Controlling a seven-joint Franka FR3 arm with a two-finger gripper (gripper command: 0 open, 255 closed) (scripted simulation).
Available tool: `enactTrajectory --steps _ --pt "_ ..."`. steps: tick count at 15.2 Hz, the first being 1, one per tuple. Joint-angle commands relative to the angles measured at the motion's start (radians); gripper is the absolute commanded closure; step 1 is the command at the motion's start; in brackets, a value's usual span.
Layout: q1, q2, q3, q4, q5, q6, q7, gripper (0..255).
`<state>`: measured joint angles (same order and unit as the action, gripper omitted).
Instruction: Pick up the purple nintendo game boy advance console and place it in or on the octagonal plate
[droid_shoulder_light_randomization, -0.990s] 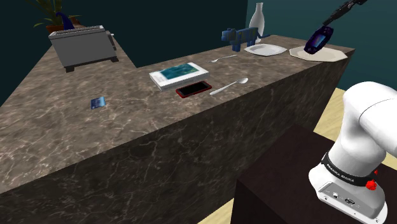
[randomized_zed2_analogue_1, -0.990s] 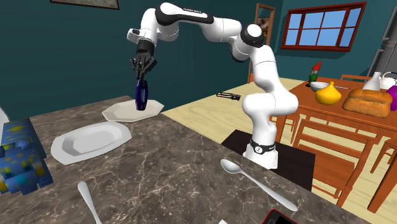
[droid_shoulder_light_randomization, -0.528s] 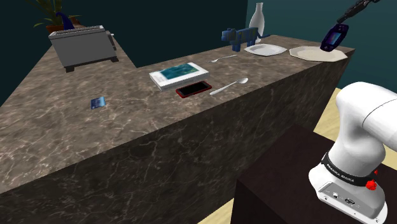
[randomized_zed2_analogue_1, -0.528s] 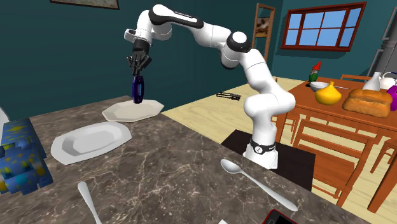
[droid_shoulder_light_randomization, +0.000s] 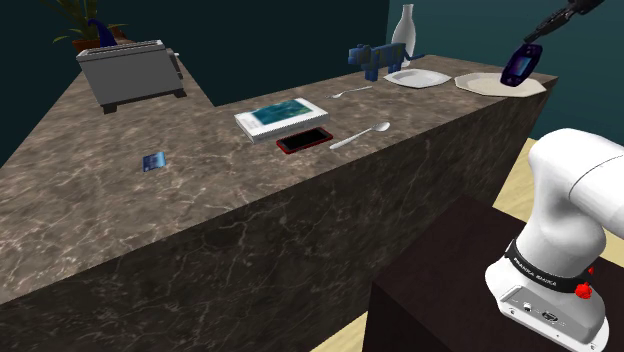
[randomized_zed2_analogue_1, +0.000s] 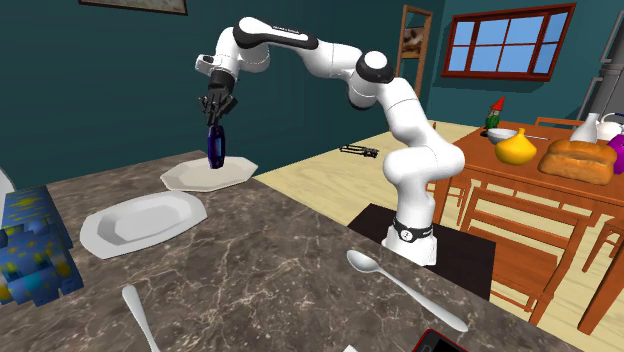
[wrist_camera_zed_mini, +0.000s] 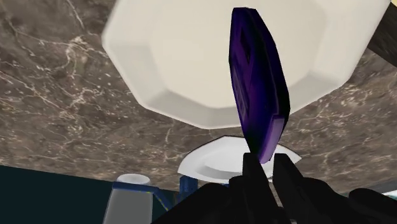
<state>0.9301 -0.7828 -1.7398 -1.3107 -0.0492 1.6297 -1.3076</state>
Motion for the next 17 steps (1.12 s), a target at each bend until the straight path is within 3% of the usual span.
enactTrajectory --steps 1,8,12,17 --pt "-0.021 0.009 -0.02 -0.052 -0.035 0.029 -0.022 255" --pt "0.011 0.137 -0.201 -0.147 0.135 0.109 -0.157 255" --pt "0.097 0.236 -0.374 -0.17 0.271 0.118 -0.25 255" --pt "0.213 0.311 -0.553 -0.164 0.382 0.095 -0.315 255"
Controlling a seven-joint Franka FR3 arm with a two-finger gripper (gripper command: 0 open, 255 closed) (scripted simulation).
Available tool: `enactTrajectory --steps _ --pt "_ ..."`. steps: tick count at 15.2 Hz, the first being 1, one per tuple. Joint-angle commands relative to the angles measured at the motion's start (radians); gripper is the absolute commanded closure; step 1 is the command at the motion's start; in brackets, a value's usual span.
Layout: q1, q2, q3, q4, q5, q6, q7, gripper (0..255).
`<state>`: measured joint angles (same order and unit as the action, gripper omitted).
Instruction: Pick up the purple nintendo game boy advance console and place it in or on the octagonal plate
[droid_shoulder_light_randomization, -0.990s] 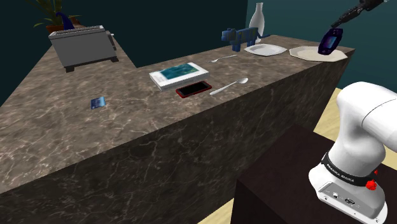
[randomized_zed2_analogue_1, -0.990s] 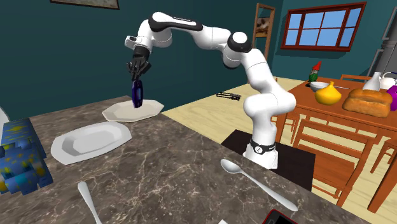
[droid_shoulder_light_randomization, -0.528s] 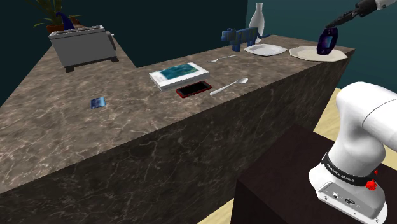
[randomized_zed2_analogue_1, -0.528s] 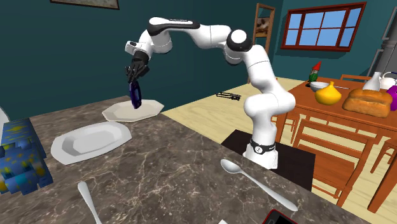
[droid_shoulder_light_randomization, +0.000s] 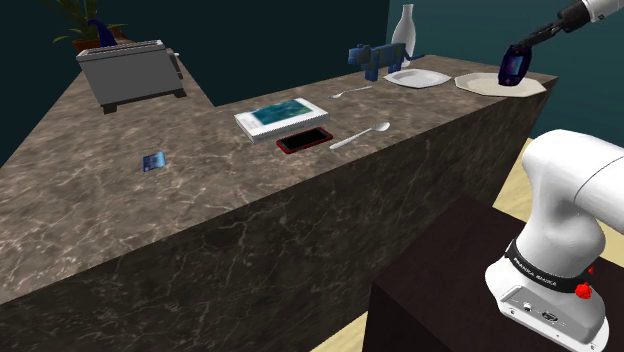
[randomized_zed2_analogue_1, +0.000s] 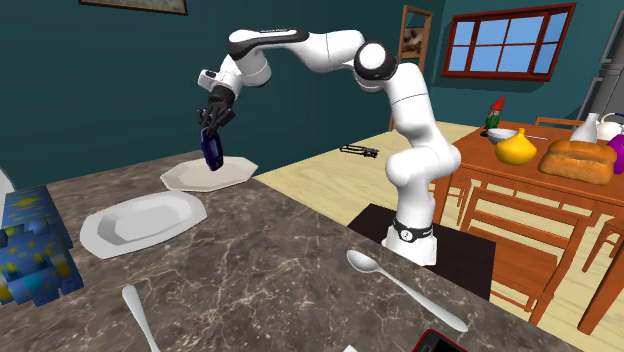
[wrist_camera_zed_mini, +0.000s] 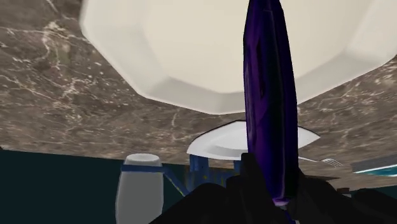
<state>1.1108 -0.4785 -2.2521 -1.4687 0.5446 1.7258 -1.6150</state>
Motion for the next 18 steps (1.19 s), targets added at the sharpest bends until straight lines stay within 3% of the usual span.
enactTrajectory --steps 1,2,6,11,18 --pt "0.05 0.015 -0.066 -0.006 -0.198 -0.004 -0.016 255" --pt "0.049 0.006 -0.071 -0.017 -0.202 0.006 -0.03 0" --pt "0.067 -0.005 -0.07 -0.012 -0.206 0.022 -0.019 0" --pt "0.05 -0.015 -0.084 0.144 -0.219 -0.133 0.007 0" --pt "0.05 -0.015 -0.084 0.144 -0.219 -0.133 0.007 0"
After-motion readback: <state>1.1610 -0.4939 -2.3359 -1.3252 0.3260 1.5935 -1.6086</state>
